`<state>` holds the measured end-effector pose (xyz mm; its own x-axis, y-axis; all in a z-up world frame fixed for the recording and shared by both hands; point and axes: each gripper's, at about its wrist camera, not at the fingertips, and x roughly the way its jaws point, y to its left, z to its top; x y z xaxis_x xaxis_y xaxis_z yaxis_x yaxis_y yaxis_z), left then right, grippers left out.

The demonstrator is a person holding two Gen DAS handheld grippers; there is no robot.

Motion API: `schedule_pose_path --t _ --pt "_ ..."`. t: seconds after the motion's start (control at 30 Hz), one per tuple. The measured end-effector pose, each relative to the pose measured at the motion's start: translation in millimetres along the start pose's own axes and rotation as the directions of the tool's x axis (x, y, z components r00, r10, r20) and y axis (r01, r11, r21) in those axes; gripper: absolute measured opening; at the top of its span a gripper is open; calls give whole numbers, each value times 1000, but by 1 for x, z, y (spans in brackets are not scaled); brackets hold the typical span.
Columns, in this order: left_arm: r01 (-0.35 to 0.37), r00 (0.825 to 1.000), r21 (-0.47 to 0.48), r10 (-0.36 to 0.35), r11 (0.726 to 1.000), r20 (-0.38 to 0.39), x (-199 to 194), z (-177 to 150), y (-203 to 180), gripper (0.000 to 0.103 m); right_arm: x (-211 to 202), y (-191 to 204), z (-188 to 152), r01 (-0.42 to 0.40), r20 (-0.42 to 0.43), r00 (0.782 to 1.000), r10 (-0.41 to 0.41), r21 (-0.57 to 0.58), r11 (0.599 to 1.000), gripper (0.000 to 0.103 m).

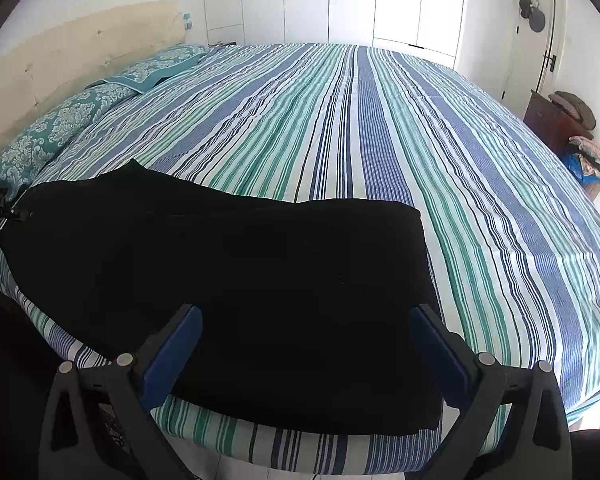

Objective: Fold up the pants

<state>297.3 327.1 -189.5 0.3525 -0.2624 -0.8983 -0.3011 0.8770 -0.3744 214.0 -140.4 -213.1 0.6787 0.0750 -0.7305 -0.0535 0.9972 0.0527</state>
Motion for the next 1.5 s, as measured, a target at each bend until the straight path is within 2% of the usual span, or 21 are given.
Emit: schedule_pose_path --t 0.03,0.07,0.17,0.3,0.5,0.63,0.73,0.8,0.83,0.9,0.93,1.0,1.07,1.13,1.17,1.23,1.27,1.37,1.4,1.43,1.5 --pt "20 1000 -46 -20 999 9 -7 0 2 26 -1 -3 1 -3 7 1000 2 12 1000 102" --pt "45 999 -76 -43 996 23 -17 -2 0 20 -3 -5 2 -7 14 1000 6 26 1000 102" --pt "129 990 -61 -125 990 68 -50 -9 -28 17 -6 -16 5 -22 28 999 20 74 997 102" --pt "260 962 16 -260 965 84 -90 -25 -97 17 -10 -31 9 -51 47 998 45 151 987 102" --pt "354 931 212 -365 911 12 -85 -70 -238 17 -25 -55 14 -83 111 992 57 248 965 102" --pt "344 938 284 -338 895 -73 -21 -100 -315 17 -37 -74 12 -99 146 988 55 308 946 102" --pt "284 959 378 -255 881 -125 49 -124 -354 26 -43 -87 9 -126 172 983 69 346 930 102" --pt "219 972 441 -153 870 -180 84 -142 -366 31 -48 -95 7 -168 198 975 100 363 917 102" --pt "228 970 461 -163 858 -178 84 -149 -368 33 -51 -99 6 -200 215 968 126 370 907 102" --pt "300 954 481 -248 824 -171 59 -156 -362 54 -54 -104 3 -291 250 946 205 383 877 102" --pt "333 943 485 -294 808 -158 41 -155 -356 70 -53 -104 2 -335 260 933 248 382 861 102" --pt "313 942 506 -332 804 -55 2 -146 -334 82 -48 -92 4 -417 252 904 345 346 840 102" --pt "215 951 494 -296 843 92 -30 -132 -302 86 -41 -65 8 -498 213 865 454 258 828 102" --pt "143 947 411 -244 901 207 -45 -118 -264 86 -25 -30 8 -571 134 821 555 180 801 102" --pt "127 942 348 -223 929 251 -49 -112 -240 86 -12 -14 9 -580 68 814 577 166 798 102" --pt "103 932 218 -170 971 320 -47 -106 -197 86 16 11 9 -495 -50 861 507 152 856 102" --pt "88 929 169 -142 982 342 -43 -109 -176 86 30 18 9 -476 -88 866 493 158 865 102" --pt "-1 931 78 -28 997 364 -21 -118 -134 85 60 25 10 -455 -161 854 495 232 860 102" --pt "-42 940 43 25 998 339 -14 -119 -125 83 65 23 14 -454 -161 853 497 241 858 103" --pt "-38 951 -4 37 999 306 -10 -114 -116 78 69 24 16 -451 -169 852 496 247 858 103" --pt "37 941 -26 -26 999 336 -11 -110 -110 78 80 26 18 -432 -211 848 487 258 864 103"
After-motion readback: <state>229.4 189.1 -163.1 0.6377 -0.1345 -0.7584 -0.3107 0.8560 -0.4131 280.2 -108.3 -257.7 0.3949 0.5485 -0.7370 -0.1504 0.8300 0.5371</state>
